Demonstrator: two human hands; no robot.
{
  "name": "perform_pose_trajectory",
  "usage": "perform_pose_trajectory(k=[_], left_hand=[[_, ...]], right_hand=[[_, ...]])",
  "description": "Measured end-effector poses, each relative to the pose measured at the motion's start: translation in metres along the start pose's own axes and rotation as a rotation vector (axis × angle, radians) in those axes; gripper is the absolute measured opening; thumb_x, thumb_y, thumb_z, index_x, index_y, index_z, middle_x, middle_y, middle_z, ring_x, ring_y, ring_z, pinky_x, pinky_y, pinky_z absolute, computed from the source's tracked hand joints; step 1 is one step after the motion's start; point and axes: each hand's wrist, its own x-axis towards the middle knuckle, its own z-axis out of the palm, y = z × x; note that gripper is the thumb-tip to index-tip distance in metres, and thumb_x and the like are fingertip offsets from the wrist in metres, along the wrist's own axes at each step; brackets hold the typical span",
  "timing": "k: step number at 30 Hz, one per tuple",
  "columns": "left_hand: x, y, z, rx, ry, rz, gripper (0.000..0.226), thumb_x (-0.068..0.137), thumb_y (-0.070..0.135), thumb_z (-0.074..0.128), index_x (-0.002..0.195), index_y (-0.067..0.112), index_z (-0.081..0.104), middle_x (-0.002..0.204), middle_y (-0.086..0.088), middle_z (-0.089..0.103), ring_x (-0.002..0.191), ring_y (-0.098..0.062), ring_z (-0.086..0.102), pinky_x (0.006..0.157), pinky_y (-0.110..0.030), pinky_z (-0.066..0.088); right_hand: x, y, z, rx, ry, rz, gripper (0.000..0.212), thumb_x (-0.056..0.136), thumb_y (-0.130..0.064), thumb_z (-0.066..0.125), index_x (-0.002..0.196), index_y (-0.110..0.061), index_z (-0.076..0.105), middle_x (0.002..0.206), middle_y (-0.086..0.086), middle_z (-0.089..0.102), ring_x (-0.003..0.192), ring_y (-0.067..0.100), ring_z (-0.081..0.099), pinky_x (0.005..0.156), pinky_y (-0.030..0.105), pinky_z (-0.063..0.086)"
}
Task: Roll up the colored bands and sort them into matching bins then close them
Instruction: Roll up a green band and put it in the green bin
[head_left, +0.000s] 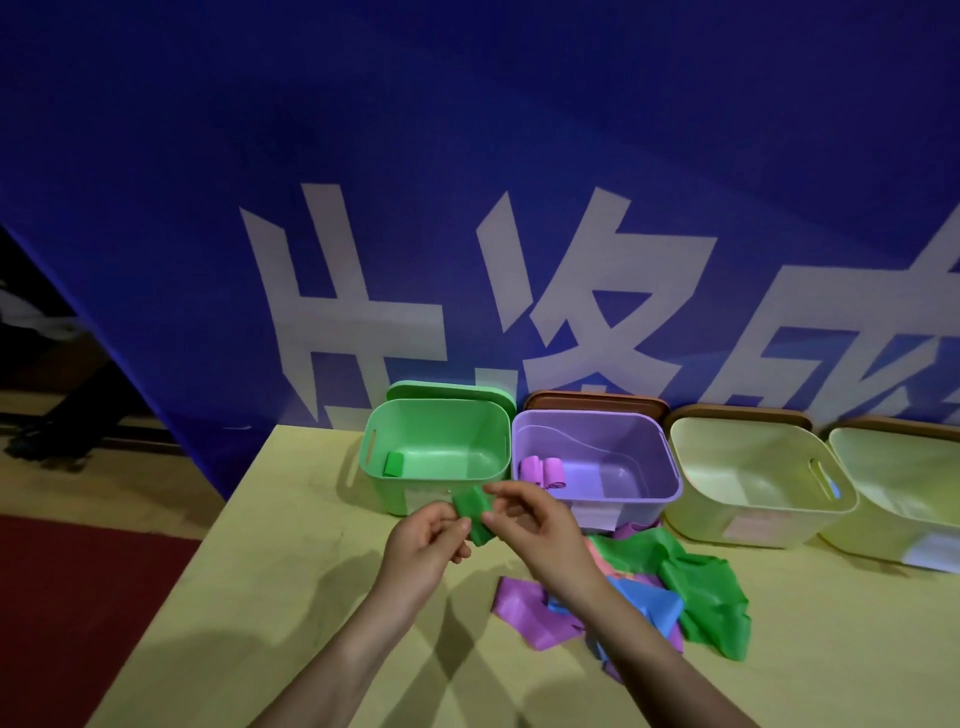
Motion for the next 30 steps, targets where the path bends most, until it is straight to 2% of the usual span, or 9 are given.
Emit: perform_pose_trajectory(k=[4,7,11,14,19,23,25,28,30], left_hand=[[-0.002,-0.008,-0.009,0.200,-0.095,0.071,0.024,0.089,-0.006,0.056,0.071,0.005,0.045,0.055,0.002,0.045,0.050,-0.003,0.048,0.054,-0.017,0.039],[-0.001,-0.010,-0.014,0.271,-0.136,0.097,0.026,0.089,-0.006,0.055,0.072,0.008,0.041,0.056,0.002,0.040,0.050,-0.005,0.042,0.053,-0.018,0.036],[0.002,-0.011,-0.019,0.284,-0.139,0.100,0.024,0.090,-0.006,0.054,0.074,0.006,0.041,0.058,-0.002,0.039,0.050,-0.005,0.040,0.051,-0.014,0.036],[0.008,-0.014,-0.024,0.205,-0.085,0.025,0.014,0.090,-0.003,0.058,0.080,0.006,0.052,0.061,-0.004,0.047,0.046,-0.002,0.046,0.051,-0.013,0.039],[0.030,-0.015,-0.037,0.071,0.062,-0.078,0.009,0.089,0.006,0.063,0.096,0.011,0.067,0.065,-0.004,0.061,0.047,0.001,0.055,0.053,-0.015,0.047],[0.058,-0.014,-0.053,0.105,0.134,-0.072,0.008,0.089,0.011,0.064,0.093,0.017,0.069,0.061,0.001,0.063,0.046,0.001,0.054,0.055,-0.018,0.047],[0.081,-0.017,-0.062,0.187,0.140,-0.042,0.011,0.089,0.013,0.065,0.096,0.013,0.073,0.056,0.006,0.063,0.047,0.002,0.055,0.058,-0.021,0.047],[0.121,-0.024,-0.078,0.338,0.128,0.011,0.017,0.090,0.014,0.062,0.103,0.011,0.074,0.082,0.009,0.070,0.076,-0.001,0.064,0.072,-0.020,0.048],[0.149,-0.034,-0.094,0.420,0.186,0.050,0.020,0.092,0.012,0.058,0.106,0.012,0.073,0.100,0.004,0.068,0.092,-0.008,0.060,0.081,-0.020,0.043]], right_hand=[[-0.005,-0.001,0.009,-0.085,-0.028,0.058,0.026,0.084,-0.004,0.070,0.074,-0.024,0.057,0.065,-0.009,0.050,0.057,-0.004,0.047,0.061,0.012,0.038],[-0.010,0.003,0.017,-0.103,0.020,0.068,0.028,0.082,-0.003,0.070,0.070,-0.021,0.054,0.063,-0.006,0.048,0.057,-0.001,0.044,0.060,0.015,0.038],[-0.009,0.003,0.028,-0.050,0.073,0.096,0.028,0.083,0.002,0.068,0.069,-0.017,0.052,0.060,-0.006,0.043,0.051,-0.002,0.041,0.055,0.011,0.035],[-0.002,0.006,0.034,0.044,0.089,0.145,0.023,0.082,0.001,0.070,0.071,-0.013,0.055,0.061,-0.002,0.042,0.054,0.002,0.038,0.056,0.012,0.034],[0.031,0.006,0.045,0.065,0.047,0.210,0.019,0.082,-0.004,0.071,0.070,0.002,0.058,0.063,0.010,0.039,0.064,0.015,0.041,0.063,0.027,0.041],[0.070,0.002,0.053,0.052,-0.023,0.270,0.017,0.083,-0.003,0.070,0.073,-0.013,0.062,0.059,-0.007,0.054,0.055,0.002,0.051,0.060,0.016,0.047],[0.098,0.005,0.058,0.021,-0.074,0.320,0.017,0.082,-0.001,0.070,0.076,-0.013,0.060,0.063,-0.004,0.054,0.060,0.007,0.054,0.065,0.021,0.052],[0.146,0.020,0.069,-0.082,-0.120,0.392,0.026,0.083,0.002,0.068,0.068,-0.014,0.053,0.061,-0.002,0.049,0.057,0.011,0.050,0.058,0.021,0.050],[0.178,0.037,0.076,-0.132,-0.115,0.470,0.026,0.085,0.002,0.066,0.068,-0.012,0.051,0.065,0.001,0.048,0.059,0.013,0.051,0.055,0.020,0.052]])
